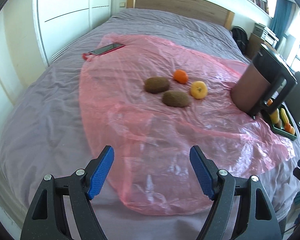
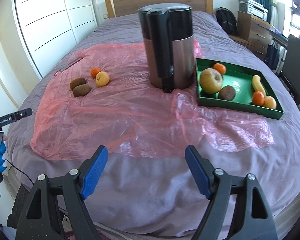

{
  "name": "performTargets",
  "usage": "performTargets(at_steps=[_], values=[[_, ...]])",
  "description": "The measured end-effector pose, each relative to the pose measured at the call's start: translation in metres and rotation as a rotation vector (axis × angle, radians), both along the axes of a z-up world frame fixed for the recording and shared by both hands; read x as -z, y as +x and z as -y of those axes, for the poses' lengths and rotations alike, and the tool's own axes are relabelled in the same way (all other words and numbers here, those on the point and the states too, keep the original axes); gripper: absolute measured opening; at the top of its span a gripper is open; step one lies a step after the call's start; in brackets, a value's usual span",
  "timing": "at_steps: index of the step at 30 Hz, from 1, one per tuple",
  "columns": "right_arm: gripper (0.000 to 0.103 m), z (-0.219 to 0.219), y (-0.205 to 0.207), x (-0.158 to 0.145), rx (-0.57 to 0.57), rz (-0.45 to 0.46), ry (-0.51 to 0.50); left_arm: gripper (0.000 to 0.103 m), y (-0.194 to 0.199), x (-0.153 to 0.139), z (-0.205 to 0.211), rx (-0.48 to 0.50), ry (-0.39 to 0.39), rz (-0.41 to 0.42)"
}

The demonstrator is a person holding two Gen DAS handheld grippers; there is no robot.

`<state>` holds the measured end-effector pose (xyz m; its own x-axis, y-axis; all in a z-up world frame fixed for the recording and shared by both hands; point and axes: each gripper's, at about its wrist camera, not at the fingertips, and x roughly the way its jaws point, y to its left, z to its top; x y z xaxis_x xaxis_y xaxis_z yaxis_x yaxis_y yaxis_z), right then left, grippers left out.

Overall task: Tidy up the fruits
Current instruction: 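Move both open tools back over the remaining fruit, then grasp a kiwi with the left tool while the right tool grasps a yellow pear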

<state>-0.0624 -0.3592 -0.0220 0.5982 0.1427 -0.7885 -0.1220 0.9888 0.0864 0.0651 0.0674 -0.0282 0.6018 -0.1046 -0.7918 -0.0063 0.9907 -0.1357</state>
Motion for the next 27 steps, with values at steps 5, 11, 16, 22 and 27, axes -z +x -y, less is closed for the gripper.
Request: performTargets(at_steps=[5,11,16,22,27], values=[[0.103,-0.018,0.009,0.006,-0.049,-0.018,0.002,0.073,0.004,0.01,-0.021,-0.036,-0.007,-0.02],[0.103,-0.044,0.027,0.005,-0.114,-0.022,0.002,0.073,0.014,0.011,-0.017,0.046,-0.014,-0.007],[0.103,-0.066,0.05,0.008,-0.166,-0.03,0.007,0.073,0.032,0.001,-0.013,0.161,0.017,0.019],[0.103,-0.091,0.09,0.016,-0.217,-0.032,0.028,0.073,0.061,-0.008,-0.007,0.312,0.057,0.022],[0.103,-0.113,0.13,0.022,-0.257,-0.025,0.045,0.07,0.083,-0.002,0.008,0.431,0.107,0.017]])
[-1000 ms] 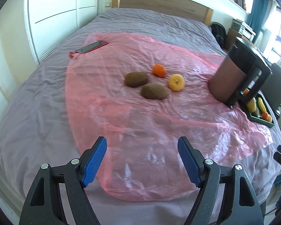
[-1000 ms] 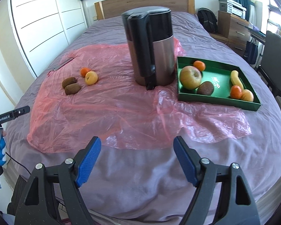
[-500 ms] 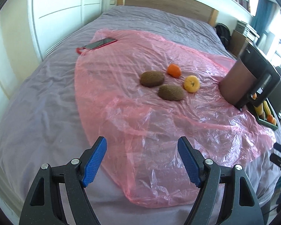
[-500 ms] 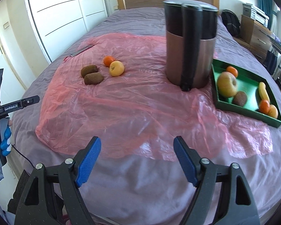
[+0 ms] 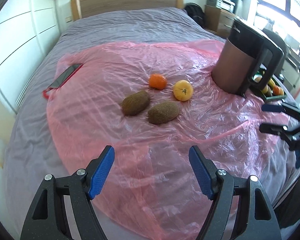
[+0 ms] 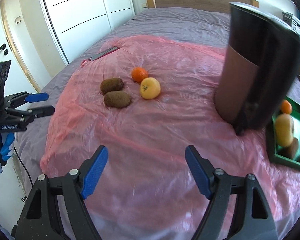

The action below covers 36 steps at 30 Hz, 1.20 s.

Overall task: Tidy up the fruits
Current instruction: 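Grasp a kiwi with the left tool while the right tool grasps a yellow pear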

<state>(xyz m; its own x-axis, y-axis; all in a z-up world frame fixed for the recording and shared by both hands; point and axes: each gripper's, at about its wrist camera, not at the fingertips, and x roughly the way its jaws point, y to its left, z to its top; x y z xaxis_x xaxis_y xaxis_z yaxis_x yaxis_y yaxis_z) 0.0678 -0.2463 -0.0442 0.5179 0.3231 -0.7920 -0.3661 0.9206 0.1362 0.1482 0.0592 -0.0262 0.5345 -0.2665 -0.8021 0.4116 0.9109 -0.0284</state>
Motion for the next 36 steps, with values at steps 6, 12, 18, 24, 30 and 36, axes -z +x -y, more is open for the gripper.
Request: performTargets(at_steps=[6,12,18,24,30,36], values=[[0.103,-0.016,0.046,0.011,-0.024,-0.004,0.011,0.06,0.021,0.013,0.033,0.216,0.072,-0.014],[0.103,-0.03,0.09,0.023,-0.023,-0.012,0.019,0.046,0.064,0.031,0.061,0.404,0.131,-0.068],[0.103,-0.044,0.129,0.041,0.0,-0.036,0.013,0.044,0.096,0.055,0.082,0.505,0.179,-0.11],[0.103,-0.057,0.156,0.054,-0.008,-0.053,0.008,0.044,0.117,0.069,0.088,0.553,0.178,-0.121],[0.103,-0.061,0.169,0.063,-0.054,-0.052,0.024,0.044,0.119,0.071,0.086,0.603,0.171,-0.119],[0.103,-0.063,0.183,0.074,-0.126,-0.071,0.023,0.044,0.116,0.068,0.083,0.641,0.154,-0.126]])
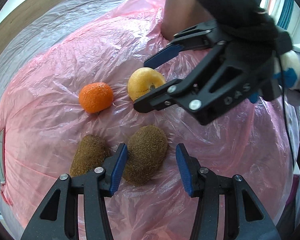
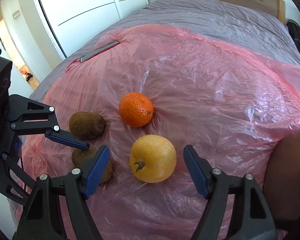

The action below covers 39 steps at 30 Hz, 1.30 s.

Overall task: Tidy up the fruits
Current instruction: 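Grasp a kiwi with the left tool while the right tool grasps a yellow pear, then lift and carry the kiwi and pear in both tools toward the green tray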

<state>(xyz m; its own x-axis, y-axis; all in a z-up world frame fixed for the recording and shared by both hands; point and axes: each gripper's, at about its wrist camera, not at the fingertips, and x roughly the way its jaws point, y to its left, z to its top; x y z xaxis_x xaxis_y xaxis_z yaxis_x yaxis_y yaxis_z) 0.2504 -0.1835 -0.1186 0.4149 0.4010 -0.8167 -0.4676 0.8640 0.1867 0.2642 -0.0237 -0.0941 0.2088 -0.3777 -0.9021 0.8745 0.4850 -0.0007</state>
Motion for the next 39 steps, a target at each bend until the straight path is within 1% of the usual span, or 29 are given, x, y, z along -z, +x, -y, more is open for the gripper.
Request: performTargets(at_steps=[6,11,15,17,18,19,22,27,35,39], values=[[0.103,0.0,0.009,0.01,-0.044,-0.025,0.001,0.045,0.004,0.003,0.01,0.055,0.047,0.001],[0.103,0.0,0.011,0.015,-0.056,-0.035,0.002,0.046,0.015,0.013,0.027,0.063,0.094,0.018],[0.096,0.0,0.009,0.018,-0.067,-0.029,-0.011,0.046,0.016,0.023,0.029,0.074,0.12,0.026],[0.087,0.0,0.008,0.019,-0.069,-0.027,-0.019,0.046,0.016,0.027,0.03,0.076,0.134,0.033],[0.085,0.0,0.008,0.019,-0.068,-0.025,-0.021,0.046,0.017,0.028,0.03,0.072,0.136,0.035],[0.081,0.001,0.008,0.019,-0.068,-0.023,-0.021,0.046,0.016,0.029,0.03,0.067,0.134,0.036],[0.081,0.002,0.005,0.018,-0.074,-0.011,-0.028,0.041,0.019,0.028,0.029,0.045,0.121,0.04],[0.08,0.006,0.003,0.017,-0.063,-0.009,-0.014,0.04,0.018,0.022,0.022,0.011,0.11,0.063],[0.08,0.018,-0.002,0.003,-0.029,0.008,-0.003,0.039,0.015,0.0,0.001,-0.087,0.061,0.093],[0.08,0.022,-0.008,-0.005,-0.013,0.014,0.009,0.039,0.013,-0.013,-0.008,-0.13,0.026,0.093]])
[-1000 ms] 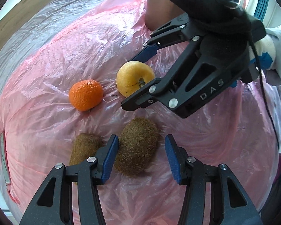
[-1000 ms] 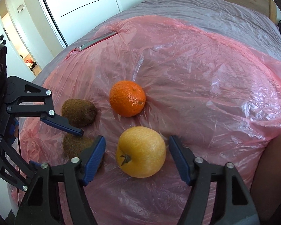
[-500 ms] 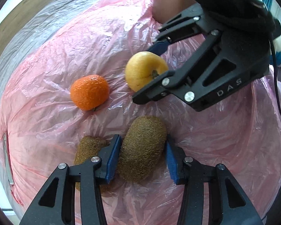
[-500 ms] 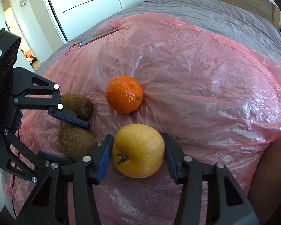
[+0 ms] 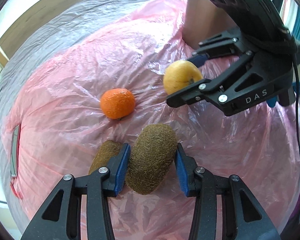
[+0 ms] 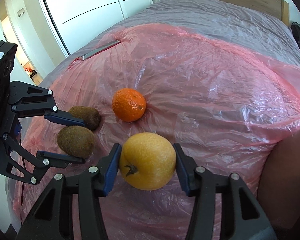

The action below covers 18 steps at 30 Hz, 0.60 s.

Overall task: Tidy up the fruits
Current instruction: 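Lift and carry the kiwi and pear in both tools toward the green tray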

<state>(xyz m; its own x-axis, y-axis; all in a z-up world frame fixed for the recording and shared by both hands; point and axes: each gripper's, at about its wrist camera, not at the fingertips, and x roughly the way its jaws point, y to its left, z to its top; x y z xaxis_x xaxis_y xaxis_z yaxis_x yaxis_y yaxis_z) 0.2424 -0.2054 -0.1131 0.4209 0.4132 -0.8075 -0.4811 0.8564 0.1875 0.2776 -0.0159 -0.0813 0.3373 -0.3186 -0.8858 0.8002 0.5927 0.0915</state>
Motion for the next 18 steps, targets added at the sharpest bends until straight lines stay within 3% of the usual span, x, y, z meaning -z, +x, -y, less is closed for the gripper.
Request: performTargets(at_steps=[10,18], values=[[0.08,0.006,-0.04,-0.026,0.002,0.008,0.01,0.039,-0.022,-0.036,-0.035,-0.118,-0.076,0.0],[0.08,0.016,-0.096,-0.037,-0.011,-0.015,0.031,0.039,-0.059,-0.047,-0.023,-0.207,-0.129,-0.015]])
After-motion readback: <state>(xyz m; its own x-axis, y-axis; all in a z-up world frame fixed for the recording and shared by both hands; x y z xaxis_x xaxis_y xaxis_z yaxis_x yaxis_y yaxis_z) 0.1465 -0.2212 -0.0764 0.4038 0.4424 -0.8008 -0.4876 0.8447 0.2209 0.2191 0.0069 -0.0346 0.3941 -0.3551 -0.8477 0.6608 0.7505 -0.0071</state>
